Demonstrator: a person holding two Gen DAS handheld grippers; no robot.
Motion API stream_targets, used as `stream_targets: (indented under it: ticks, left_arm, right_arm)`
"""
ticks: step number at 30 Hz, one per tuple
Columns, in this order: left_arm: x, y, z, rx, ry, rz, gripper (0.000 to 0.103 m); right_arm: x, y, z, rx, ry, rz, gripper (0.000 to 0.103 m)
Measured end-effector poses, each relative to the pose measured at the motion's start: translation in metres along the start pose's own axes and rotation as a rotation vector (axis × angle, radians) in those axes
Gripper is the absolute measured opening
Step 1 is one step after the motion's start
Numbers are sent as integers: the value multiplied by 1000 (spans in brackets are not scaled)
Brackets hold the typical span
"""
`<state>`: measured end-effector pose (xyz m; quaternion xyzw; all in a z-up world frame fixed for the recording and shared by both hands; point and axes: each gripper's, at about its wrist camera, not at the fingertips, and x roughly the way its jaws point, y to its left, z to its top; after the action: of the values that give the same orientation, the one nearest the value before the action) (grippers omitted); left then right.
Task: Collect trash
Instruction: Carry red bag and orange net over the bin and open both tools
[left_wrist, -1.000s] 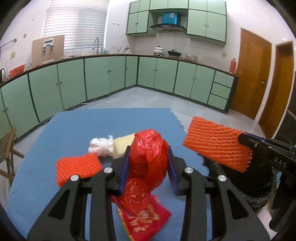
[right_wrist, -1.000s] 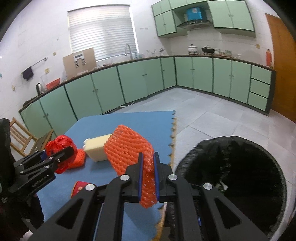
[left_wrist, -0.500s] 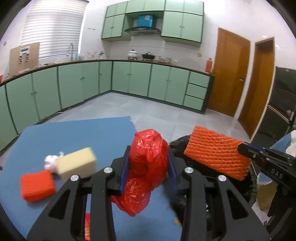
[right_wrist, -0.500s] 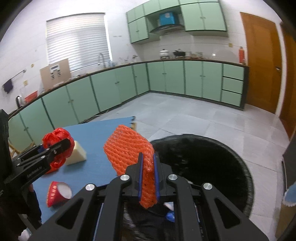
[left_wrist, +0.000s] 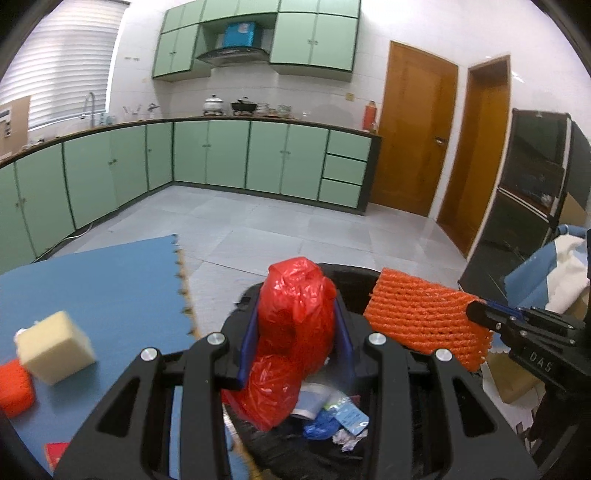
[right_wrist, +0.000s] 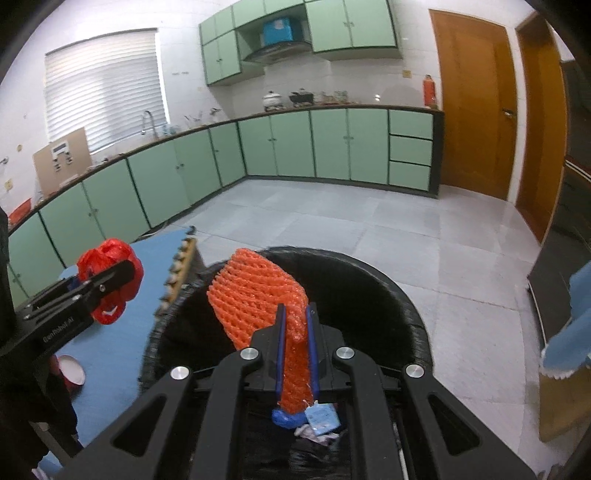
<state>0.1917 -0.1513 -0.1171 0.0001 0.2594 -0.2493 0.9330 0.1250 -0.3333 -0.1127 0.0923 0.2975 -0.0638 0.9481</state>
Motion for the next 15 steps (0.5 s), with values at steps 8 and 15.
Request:
stream_targets:
  ticks: [8, 15]
  left_arm:
    - [43, -20, -8, 7, 40, -30, 34]
    - [75, -29, -18, 13, 91, -43, 34]
  right_arm:
    - [22, -38, -19, 32, 44, -42, 10]
    - [49, -58, -24, 61, 87, -58, 11]
